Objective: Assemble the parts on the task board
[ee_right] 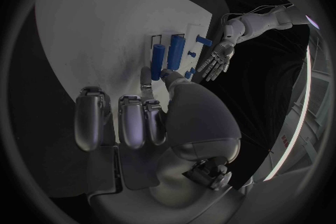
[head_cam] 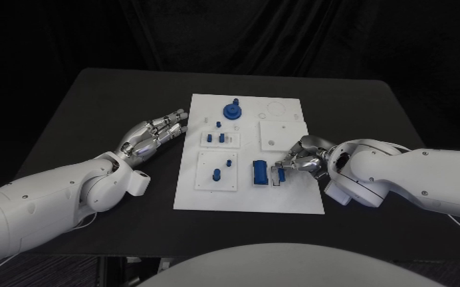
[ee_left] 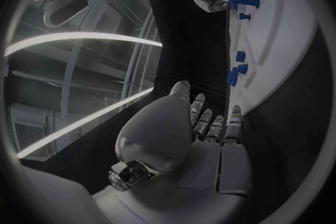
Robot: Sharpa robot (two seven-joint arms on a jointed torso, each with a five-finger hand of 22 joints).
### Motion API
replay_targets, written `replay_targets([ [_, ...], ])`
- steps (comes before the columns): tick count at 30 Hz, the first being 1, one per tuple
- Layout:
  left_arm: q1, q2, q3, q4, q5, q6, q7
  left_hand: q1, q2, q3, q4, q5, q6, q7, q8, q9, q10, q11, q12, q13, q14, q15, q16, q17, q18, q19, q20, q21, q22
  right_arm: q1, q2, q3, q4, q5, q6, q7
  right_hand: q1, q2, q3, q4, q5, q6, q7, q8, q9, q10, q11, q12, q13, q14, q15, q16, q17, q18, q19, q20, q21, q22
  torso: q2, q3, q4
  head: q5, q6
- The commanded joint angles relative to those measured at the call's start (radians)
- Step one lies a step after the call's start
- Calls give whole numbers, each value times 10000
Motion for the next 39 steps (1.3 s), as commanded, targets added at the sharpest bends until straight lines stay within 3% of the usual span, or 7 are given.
replay_targets([
  [1,-19,15,9,20,51,123,366,73,63,46,13,67,-37,39,7,1,-9,59,47,17,23,78,0,-6,115,-1,40,43,5,-25,24,-2,-25,187,321,-6,-134,9,-9,64,-75,51,10,-18,-13,1058,22,27,2633,558,-23,-43,-10,180,162,-38,-51,1967,-14,-6,-10,17,1],
  [7,-21,25,9,9,51,130,365,73,63,46,13,67,-37,39,7,1,-9,59,47,17,23,78,0,-6,115,-1,40,43,5,-35,70,-2,-48,191,503,-132,-226,-1,-24,106,-216,70,11,-14,-9,1058,23,27,2633,576,-22,-13,74,185,155,-35,-73,1961,-5,14,-6,13,1],
  [17,-29,36,9,-7,51,144,361,80,68,63,3,64,-44,42,6,0,-11,63,49,17,26,91,2,-5,114,0,47,43,2,-53,128,-3,-80,193,655,-223,-349,-5,-48,164,-413,102,6,1,5,1058,21,27,2633,576,-23,-16,55,205,122,-32,-157,1935,-4,6,-6,12,1],
  [26,-37,41,9,-14,51,161,343,80,68,63,3,64,-44,42,6,0,-11,63,49,17,26,91,2,-5,114,0,47,43,2,-63,182,-3,-124,193,721,-262,-698,7,-177,374,-1122,45,40,-18,33,1058,48,27,2633,588,-1,10,110,196,139,-19,-143,1948,-3,11,-12,33,1],
  [31,-41,42,9,-17,51,170,335,80,68,63,3,64,-44,42,6,0,-11,63,49,17,26,91,2,-5,114,0,47,43,2,-69,217,-3,-186,193,743,-282,-1167,37,-437,708,-1937,-12,96,-40,52,1058,100,27,2633,579,43,1,71,202,131,19,-183,1941,0,9,-18,52,1],
  [39,-45,33,9,-20,51,186,311,84,72,78,-6,63,-42,43,6,1,-15,63,50,16,30,115,4,-3,113,0,53,43,-3,-70,219,-3,-216,185,694,-248,-1515,82,-699,979,-2630,-98,129,-57,85,1058,132,27,2633,574,71,-4,48,209,125,50,-221,1934,-1,4,-11,66,1],
])
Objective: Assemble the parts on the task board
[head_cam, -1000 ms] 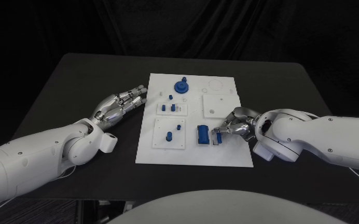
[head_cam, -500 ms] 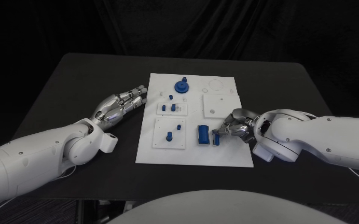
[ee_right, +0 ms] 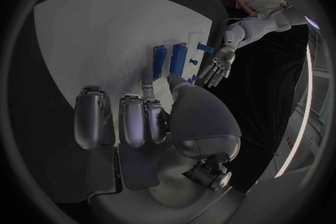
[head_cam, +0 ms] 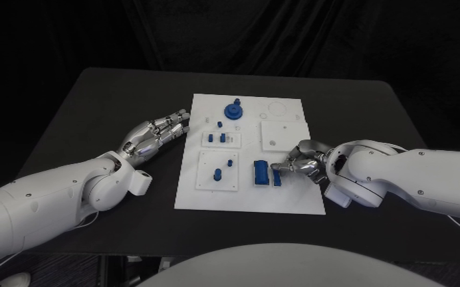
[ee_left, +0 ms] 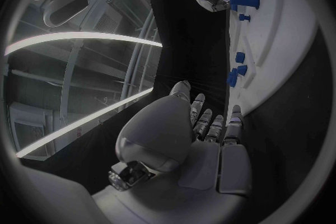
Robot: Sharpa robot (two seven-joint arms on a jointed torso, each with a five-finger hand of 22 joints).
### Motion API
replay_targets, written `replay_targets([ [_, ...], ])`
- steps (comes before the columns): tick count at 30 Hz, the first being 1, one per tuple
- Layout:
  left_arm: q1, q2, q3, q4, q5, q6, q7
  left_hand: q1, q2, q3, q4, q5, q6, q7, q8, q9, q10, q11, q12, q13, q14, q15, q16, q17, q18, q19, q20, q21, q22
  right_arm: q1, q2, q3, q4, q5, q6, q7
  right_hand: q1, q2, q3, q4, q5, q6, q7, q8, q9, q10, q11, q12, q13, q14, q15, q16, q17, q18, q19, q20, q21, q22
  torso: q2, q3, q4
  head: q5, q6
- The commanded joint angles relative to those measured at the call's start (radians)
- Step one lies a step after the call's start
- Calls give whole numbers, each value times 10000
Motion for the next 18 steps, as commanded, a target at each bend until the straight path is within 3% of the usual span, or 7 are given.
replay_targets([
  [1,-18,13,9,10,51,138,308,45,33,78,-7,63,-42,43,6,1,-15,63,53,16,-7,77,4,-4,113,0,54,43,-2,-27,-9,0,-1,-19,72,-129,-125,7,-89,102,-220,-70,11,-58,24,1060,62,27,2635,569,75,-12,-34,125,119,55,-68,1929,1,-6,10,-13,1],
  [11,-33,10,9,-5,51,161,293,45,33,78,-7,63,-42,43,6,1,-15,63,53,16,-7,77,4,-4,113,0,54,43,-2,-27,-183,0,144,-696,-237,180,-304,-24,-322,261,-620,-198,25,13,109,1060,75,27,2635,572,86,-5,-19,132,111,66,-105,1921,0,0,8,-7,1],
  [15,-39,-6,9,2,51,150,303,44,35,88,-10,62,-40,47,7,1,-19,67,53,15,-4,92,5,-3,112,5,60,46,3,-27,-345,-1,300,-1164,-193,383,-141,-129,-481,167,-772,-441,12,460,463,1060,68,27,2635,582,82,22,44,131,118,63,-102,1925,0,2,8,1,1],
  [18,-43,-21,9,7,51,145,304,44,35,88,-10,62,-40,47,7,1,-19,67,53,15,-4,92,5,-3,112,5,60,46,3,-39,-498,-3,439,-1497,71,372,60,-186,-628,37,-830,-758,-5,1155,1038,1060,8,27,2635,587,40,43,92,124,125,55,-101,1929,-2,1,2,2,1],
])
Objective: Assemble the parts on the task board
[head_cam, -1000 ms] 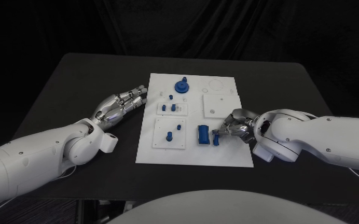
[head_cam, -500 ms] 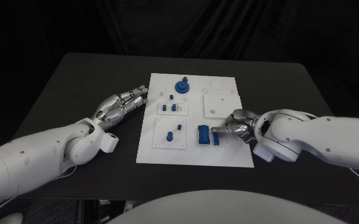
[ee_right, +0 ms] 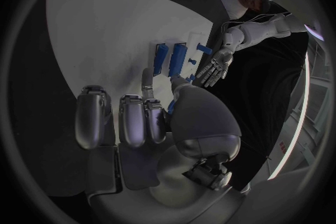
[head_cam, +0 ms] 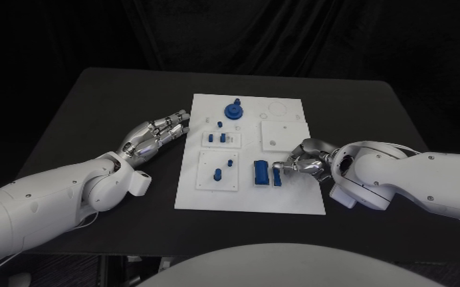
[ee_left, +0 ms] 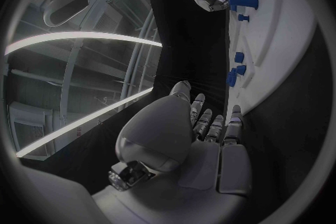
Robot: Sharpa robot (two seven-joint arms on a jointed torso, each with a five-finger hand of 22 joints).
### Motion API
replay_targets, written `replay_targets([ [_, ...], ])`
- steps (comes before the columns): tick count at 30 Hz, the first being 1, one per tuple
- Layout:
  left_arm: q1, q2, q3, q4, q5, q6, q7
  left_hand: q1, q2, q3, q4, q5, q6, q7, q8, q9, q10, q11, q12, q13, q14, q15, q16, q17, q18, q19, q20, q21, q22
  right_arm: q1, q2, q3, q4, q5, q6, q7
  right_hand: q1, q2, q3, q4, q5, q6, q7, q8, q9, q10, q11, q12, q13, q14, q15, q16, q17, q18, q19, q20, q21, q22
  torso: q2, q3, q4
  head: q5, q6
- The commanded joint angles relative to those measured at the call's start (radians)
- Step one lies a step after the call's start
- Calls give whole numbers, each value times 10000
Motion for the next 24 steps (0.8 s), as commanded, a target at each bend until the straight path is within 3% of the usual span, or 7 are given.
replay_targets([
  [1,-18,-10,8,30,51,107,302,44,35,58,20,62,-40,47,7,1,-19,66,54,16,-4,92,5,-3,112,5,60,46,4,-54,-169,-4,179,-894,286,166,204,-32,-116,-69,-101,-210,-23,438,361,1060,20,27,2628,587,50,44,13,58,126,40,-49,1930,3,5,-6,-1,1],
  [2,-19,-13,8,31,51,105,301,44,35,58,20,62,-40,47,7,1,-19,66,54,16,-4,92,5,-3,112,5,60,46,4,-73,-221,-4,219,-950,397,140,260,-21,-187,-95,-153,-407,-37,763,638,1060,3,27,2628,585,51,44,11,64,122,19,-63,1926,6,6,-9,-3,1],
  [3,-20,-15,8,31,51,102,300,44,35,58,20,62,-40,47,7,1,-19,66,54,16,-4,92,5,-3,112,5,60,46,4,-93,-271,-5,256,-996,505,116,270,-32,-229,-97,-252,-485,-47,890,743,1060,10,27,2628,583,36,42,8,61,121,23,-68,1926,6,7,-9,-5,1],
  [10,-27,-12,8,26,51,104,293,44,34,62,17,66,-26,48,10,3,-12,67,61,18,-4,96,5,-3,112,9,63,48,10,-211,-509,-7,407,-1158,1089,-32,273,-71,-441,-27,-462,-746,-98,1525,1226,1060,-30,27,2628,587,5,52,42,63,120,-1,-82,1924,-2,6,-16,3,1],
  [18,-33,-8,8,17,51,112,283,44,34,62,17,66,-26,48,10,3,-12,67,61,18,-4,96,5,-3,112,9,63,48,10,-285,-485,-8,378,-1191,1512,-87,323,-120,-541,-23,-483,-849,-138,1861,1487,1060,-64,27,2628,583,-23,46,32,69,111,-26,-108,1918,-5,-9,-4,10,1],
  [24,-37,-13,8,13,51,116,271,44,34,62,17,66,-26,48,10,3,-12,67,61,18,-4,96,5,-3,112,9,63,48,10,-349,-431,-8,336,-1196,1724,-66,320,-218,-630,-5,-500,-865,-167,2035,1613,1060,-87,27,2628,580,-43,42,30,68,109,-44,-111,1918,4,0,-17,37,1],
])
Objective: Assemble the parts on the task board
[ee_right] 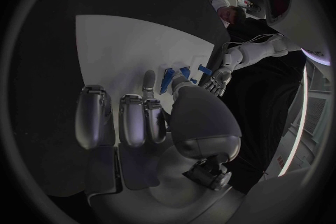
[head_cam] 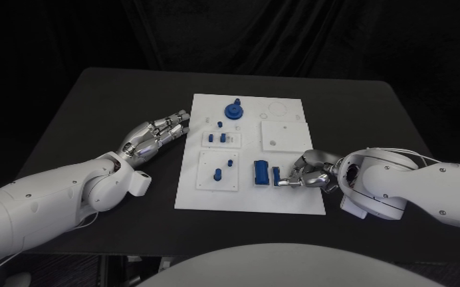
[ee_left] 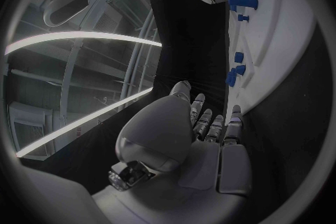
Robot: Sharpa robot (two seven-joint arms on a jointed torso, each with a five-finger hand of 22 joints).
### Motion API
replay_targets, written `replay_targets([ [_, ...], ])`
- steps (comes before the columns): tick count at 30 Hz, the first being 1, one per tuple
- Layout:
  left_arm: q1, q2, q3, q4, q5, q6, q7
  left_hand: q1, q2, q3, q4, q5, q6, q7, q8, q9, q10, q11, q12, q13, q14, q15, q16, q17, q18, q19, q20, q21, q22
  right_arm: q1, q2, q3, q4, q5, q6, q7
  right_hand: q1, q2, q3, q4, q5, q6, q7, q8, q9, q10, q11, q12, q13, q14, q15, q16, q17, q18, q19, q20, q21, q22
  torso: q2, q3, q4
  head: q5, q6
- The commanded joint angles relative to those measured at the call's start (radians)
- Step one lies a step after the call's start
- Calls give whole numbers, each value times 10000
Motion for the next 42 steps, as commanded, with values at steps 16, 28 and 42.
replay_targets([
  [16,-35,20,9,-1,51,132,246,37,21,70,10,60,-29,57,11,4,-14,78,66,10,-3,102,5,-3,110,9,72,48,-3,-82,68,-1,-107,-129,326,-50,7,-9,-81,110,-29,-63,-47,276,183,1060,-127,27,2632,583,-76,46,12,72,105,-73,-44,1916,2,3,5,-4,1],
  [28,-41,23,9,-3,51,151,219,33,22,75,11,56,-25,59,12,4,-12,81,69,10,0,106,6,-2,110,12,74,50,1,-83,177,0,-260,-129,295,-141,67,193,-27,144,-7,-83,-73,401,264,1060,-151,27,2632,584,-96,44,10,72,107,-92,-45,1917,6,-1,16,11,1],
  [42,-48,42,9,-16,51,174,204,31,28,84,10,58,-30,61,13,4,-12,83,71,11,0,112,7,-2,110,13,78,50,-1,-83,374,3,-422,-129,584,-267,411,415,95,-49,99,-158,-98,555,355,1060,-176,27,2632,586,-119,41,12,74,105,-118,-60,1914,3,0,18,21,1],
])
